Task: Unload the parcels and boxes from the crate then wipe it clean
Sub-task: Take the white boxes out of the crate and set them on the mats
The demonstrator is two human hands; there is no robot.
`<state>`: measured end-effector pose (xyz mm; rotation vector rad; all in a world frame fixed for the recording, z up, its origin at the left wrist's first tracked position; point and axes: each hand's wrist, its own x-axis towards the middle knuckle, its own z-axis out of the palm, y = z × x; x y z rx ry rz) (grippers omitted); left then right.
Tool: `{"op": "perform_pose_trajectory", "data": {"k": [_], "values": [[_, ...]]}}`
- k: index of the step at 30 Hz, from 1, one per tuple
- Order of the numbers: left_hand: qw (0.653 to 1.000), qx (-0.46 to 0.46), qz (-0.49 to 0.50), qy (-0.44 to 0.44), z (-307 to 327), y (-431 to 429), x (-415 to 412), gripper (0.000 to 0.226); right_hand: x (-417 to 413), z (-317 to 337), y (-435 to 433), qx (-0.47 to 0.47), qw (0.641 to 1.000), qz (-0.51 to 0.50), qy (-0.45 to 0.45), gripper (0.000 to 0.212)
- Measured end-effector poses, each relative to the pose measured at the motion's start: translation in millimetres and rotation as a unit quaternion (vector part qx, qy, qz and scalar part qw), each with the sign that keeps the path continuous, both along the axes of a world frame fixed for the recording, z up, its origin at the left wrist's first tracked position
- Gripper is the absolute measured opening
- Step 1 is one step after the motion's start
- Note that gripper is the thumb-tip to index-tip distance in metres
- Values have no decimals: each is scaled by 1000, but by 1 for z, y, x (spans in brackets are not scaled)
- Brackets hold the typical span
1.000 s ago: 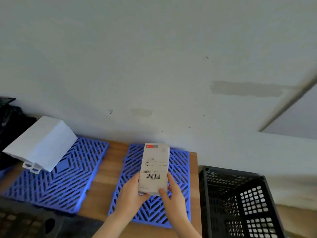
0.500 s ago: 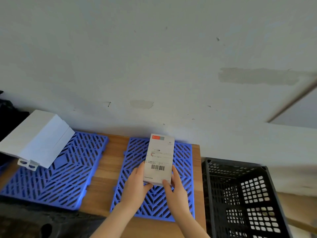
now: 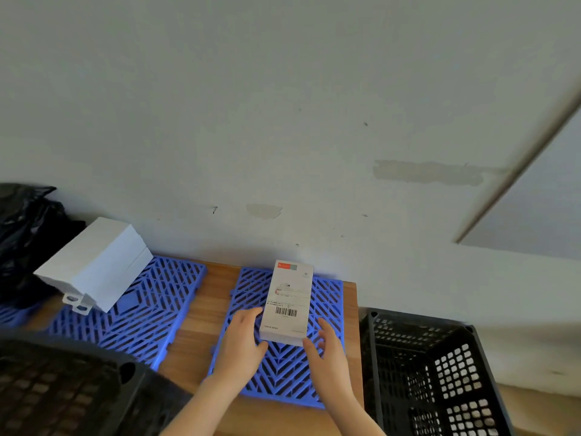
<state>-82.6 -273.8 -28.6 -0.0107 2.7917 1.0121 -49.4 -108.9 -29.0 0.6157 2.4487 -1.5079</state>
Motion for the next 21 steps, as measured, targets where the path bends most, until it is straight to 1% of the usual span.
{"op": "perform_pose_trajectory", "data": {"k": [3,6,8,11,13,16,21], "values": [[999,11,-3,39,28,-3,10,50,11,17,0,10,999,9,35,53],[997,35,-24,66,59,-10,29,27,26,29,-7,27,996,24,76,48],[994,45,-26,97,80,-23,48,18,36,37,-18,27,993,35,110,44],[986,38,11,161,106,-56,81,14,48,49,-48,3,984,66,168,35],[979,28,58,194,118,-83,104,13,60,58,-72,-23,976,93,195,31],[970,26,126,208,124,-120,136,15,80,74,-104,-48,963,141,225,26],[957,7,191,218,120,-182,174,18,93,97,-155,-52,940,189,279,25]]}}
